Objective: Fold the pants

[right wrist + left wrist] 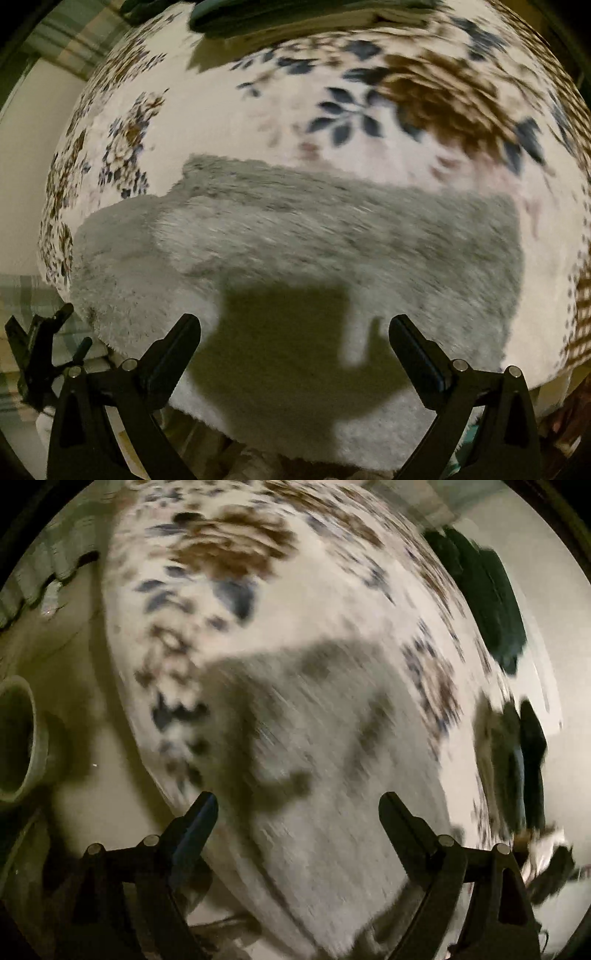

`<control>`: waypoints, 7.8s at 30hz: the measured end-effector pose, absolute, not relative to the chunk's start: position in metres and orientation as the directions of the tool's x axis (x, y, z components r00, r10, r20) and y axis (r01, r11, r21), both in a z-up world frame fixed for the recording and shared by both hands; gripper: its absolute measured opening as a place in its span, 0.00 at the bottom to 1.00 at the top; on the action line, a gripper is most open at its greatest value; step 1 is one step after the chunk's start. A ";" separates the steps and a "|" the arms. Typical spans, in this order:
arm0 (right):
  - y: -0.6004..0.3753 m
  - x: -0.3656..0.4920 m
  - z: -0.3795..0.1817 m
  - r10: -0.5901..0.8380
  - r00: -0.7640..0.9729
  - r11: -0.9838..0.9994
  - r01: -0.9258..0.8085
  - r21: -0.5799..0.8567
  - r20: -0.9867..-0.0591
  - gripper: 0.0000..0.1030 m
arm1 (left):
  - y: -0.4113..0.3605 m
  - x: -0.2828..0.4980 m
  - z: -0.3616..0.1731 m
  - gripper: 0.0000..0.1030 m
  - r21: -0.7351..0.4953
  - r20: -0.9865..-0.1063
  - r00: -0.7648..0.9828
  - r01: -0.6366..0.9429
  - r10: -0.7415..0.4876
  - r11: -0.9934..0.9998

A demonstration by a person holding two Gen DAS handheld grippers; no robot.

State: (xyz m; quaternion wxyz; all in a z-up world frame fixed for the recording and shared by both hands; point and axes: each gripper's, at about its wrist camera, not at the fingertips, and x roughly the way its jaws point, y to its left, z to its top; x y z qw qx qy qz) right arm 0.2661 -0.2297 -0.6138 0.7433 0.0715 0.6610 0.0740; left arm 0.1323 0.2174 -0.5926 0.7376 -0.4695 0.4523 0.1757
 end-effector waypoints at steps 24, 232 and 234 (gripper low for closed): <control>-0.215 0.275 -0.634 0.150 0.136 0.987 0.036 0.156 -0.979 1.00 | 0.185 0.193 -0.524 0.24 -0.609 -0.681 0.698 -0.371 -0.222 0.701; -0.487 0.238 -0.732 0.779 0.024 0.595 0.287 0.751 -0.627 1.00 | -0.065 0.234 -0.626 0.98 -0.818 -0.571 0.091 -0.143 -0.816 0.557; -0.480 0.247 -0.731 0.767 0.010 0.614 0.277 0.739 -0.641 1.00 | -0.070 0.237 -0.636 0.98 -0.828 -0.550 0.069 -0.169 -0.832 0.534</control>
